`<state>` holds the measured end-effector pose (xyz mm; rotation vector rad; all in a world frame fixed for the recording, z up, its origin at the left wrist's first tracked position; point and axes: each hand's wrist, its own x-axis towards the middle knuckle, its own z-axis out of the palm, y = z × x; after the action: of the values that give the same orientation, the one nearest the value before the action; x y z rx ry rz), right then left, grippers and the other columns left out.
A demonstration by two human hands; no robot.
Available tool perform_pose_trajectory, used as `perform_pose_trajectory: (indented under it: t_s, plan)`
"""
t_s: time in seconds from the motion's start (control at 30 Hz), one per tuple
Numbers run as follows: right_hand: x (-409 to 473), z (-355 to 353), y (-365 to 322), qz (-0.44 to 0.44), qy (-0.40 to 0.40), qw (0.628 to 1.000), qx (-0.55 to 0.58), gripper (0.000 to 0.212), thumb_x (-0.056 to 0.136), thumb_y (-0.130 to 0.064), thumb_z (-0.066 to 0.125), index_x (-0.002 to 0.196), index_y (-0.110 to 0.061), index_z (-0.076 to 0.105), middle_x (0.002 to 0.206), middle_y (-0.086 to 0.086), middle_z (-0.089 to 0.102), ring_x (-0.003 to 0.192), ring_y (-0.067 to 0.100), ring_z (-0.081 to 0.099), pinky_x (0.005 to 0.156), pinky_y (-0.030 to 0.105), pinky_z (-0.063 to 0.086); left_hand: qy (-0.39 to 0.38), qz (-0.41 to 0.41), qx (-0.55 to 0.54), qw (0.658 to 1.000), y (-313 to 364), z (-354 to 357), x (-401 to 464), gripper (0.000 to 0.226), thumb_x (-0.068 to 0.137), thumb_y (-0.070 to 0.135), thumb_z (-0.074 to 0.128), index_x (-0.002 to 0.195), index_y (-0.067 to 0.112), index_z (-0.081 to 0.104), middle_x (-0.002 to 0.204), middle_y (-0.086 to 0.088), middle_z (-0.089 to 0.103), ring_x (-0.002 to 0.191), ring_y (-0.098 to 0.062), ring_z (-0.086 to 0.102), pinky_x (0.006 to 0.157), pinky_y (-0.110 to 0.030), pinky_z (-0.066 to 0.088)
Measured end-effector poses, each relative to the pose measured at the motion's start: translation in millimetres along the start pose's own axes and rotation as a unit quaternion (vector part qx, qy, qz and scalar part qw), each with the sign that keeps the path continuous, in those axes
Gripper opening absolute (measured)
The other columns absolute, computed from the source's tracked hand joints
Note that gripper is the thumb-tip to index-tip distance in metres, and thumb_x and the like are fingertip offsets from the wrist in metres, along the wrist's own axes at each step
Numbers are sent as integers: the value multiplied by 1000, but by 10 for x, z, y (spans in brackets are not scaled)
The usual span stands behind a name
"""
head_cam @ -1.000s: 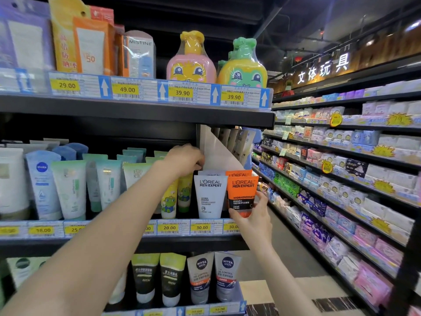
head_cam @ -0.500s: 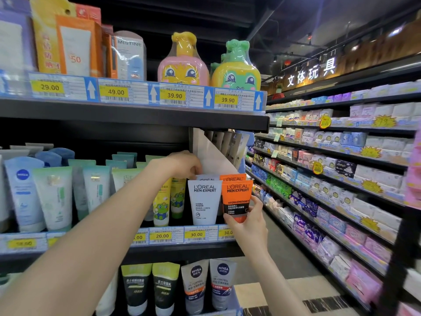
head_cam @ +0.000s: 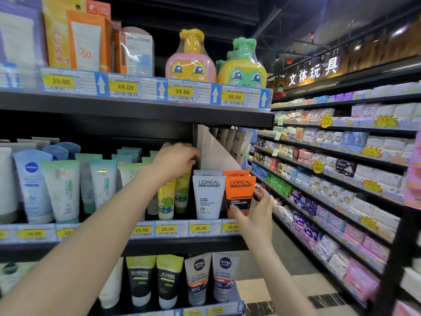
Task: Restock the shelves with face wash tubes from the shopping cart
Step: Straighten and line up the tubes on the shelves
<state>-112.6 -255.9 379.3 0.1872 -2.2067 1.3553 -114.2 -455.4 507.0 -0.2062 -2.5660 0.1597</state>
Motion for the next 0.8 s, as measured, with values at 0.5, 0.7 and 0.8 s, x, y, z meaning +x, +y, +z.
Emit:
perform_pose_trajectory:
  t_s: [0.5, 0.7, 0.8]
  plan:
    - [-488, 542, -739, -172, -77, 982, 29, 56, 88, -26, 62, 136, -15, 35, 127, -1, 48, 114, 13, 49, 88, 23, 43, 163, -193, -45, 967, -347, 229, -1186, 31, 90, 16, 53, 119, 8, 56, 110, -13, 58, 97, -32, 57, 72, -39, 44]
    - [-552, 955, -914, -155, -86, 984, -7, 60, 88, -29, 60, 139, -15, 31, 124, 2, 49, 110, 18, 54, 85, 32, 48, 168, -275, -85, 943, -376, 379, -1373, 51, 91, 30, 56, 133, 8, 39, 122, -12, 47, 106, -26, 53, 64, -32, 44]
    - [-522, 1052, -959, -127, -95, 986, -48, 62, 89, -32, 57, 140, -15, 27, 127, 4, 47, 112, 22, 54, 79, 33, 45, 163, -292, -123, 934, -415, 477, -1411, 63, 89, 38, 57, 140, 11, 29, 129, -9, 42, 111, -24, 53, 68, -34, 48]
